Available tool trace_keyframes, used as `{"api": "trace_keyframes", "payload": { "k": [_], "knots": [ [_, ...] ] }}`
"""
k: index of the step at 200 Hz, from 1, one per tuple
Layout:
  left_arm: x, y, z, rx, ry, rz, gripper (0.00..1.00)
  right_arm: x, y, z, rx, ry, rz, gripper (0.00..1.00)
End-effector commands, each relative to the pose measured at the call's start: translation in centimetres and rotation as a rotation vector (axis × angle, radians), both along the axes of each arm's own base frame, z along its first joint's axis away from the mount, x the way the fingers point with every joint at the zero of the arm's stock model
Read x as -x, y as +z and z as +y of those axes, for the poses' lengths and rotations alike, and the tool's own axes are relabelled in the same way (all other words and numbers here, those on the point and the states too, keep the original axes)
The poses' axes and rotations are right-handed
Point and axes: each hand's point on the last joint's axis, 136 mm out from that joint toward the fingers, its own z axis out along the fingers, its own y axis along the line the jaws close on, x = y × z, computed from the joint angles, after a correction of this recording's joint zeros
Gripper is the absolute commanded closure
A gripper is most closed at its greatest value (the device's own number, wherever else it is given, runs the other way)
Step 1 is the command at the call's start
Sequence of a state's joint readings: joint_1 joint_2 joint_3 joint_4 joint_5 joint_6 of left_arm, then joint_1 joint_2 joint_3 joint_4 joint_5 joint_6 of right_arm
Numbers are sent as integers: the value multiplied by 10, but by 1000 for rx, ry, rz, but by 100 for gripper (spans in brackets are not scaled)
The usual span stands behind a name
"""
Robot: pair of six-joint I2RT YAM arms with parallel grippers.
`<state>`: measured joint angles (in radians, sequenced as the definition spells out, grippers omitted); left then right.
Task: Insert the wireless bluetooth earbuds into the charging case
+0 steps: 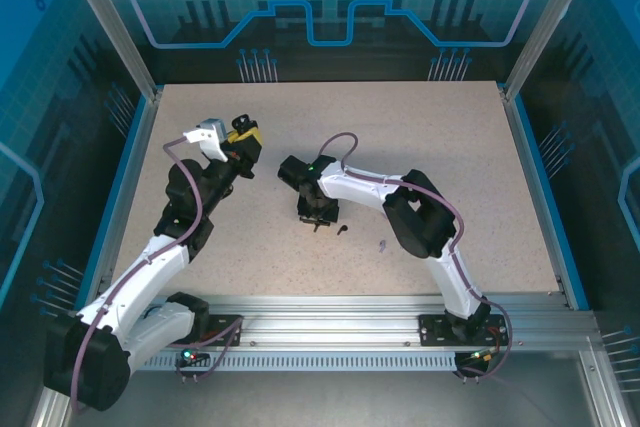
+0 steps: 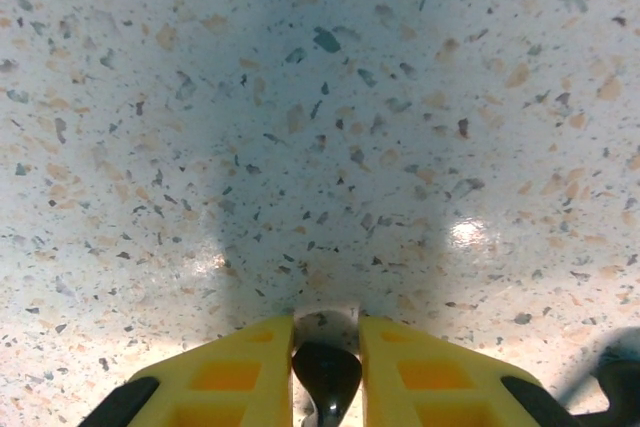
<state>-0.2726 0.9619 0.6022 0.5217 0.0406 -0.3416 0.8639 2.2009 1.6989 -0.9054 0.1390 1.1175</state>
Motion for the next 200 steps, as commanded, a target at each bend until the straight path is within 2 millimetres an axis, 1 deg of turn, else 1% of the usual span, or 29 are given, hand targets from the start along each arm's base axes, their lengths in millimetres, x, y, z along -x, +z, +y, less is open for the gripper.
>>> {"api": "trace_keyframes", "payload": {
  "k": [1,42,74,111,137,167,200],
  "knots": [
    [2,4,-1,15,-2,-19,100,8,3,0,6,21,-4,81],
    [1,4,-1,18,-4,-13,100,6,14,-1,-8,32,-38,82],
    [1,6,-4,23,-19,-16,100,0,34,-3,-24,48,-96,84],
    [2,6,-9,27,-51,-26,100,-7,67,-9,-41,75,-175,84],
    [4,6,-14,28,-80,-33,100,-13,90,-16,-56,87,-224,84],
    [5,0,-24,16,-123,-34,100,-24,121,-28,-95,93,-292,83],
    [7,-13,-37,-30,-159,-62,100,-37,160,-43,-145,101,-372,83]
  ]
}}
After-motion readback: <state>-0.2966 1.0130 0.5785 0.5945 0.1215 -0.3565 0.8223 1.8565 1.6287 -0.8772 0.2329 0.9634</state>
